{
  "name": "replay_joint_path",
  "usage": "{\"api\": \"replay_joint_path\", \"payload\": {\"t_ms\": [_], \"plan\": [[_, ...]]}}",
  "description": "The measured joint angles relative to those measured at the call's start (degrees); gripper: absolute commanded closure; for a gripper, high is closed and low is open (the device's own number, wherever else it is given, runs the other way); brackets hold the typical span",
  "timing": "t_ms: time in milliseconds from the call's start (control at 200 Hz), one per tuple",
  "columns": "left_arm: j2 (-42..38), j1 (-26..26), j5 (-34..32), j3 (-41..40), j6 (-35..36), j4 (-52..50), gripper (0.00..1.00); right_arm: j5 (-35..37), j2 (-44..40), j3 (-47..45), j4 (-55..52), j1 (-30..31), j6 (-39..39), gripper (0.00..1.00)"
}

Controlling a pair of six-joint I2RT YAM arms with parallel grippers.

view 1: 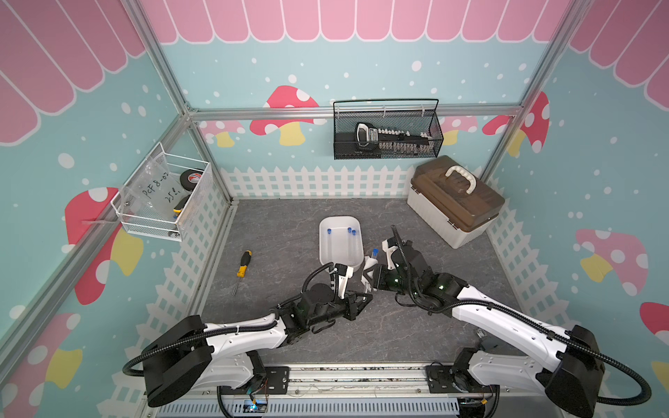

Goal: Wipe the exteriors of test tubes
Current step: Wipe the dirt from the test tube.

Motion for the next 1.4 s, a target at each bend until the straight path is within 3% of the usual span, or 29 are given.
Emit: {"api": "replay_joint_path", "payload": {"t_ms": [135, 655, 1056, 1401], "plan": [[0.0, 0.0, -0.3, 0.0, 0.0, -0.8, 0.92, -1.4, 1.7, 0.0, 2.7, 0.0, 0.0, 0.86], [-2.4, -0.5, -0.7, -0.1, 0.5, -5.3, 0.92, -3.4, -0.9, -6.0, 8.8, 2.1, 2.1, 0.8], [-2.8, 0.1, -1.3, -0.1, 0.9, -6.1, 0.92, -2.7, -0.7, -8.0, 9.8, 5.6, 4.0, 0.82], [-2.8, 0.6, -2.6, -0.2, 0.6, -2.3, 0.92, -8.9, 0.3, -4.2, 8.4, -0.4, 1.0, 0.82]]}}
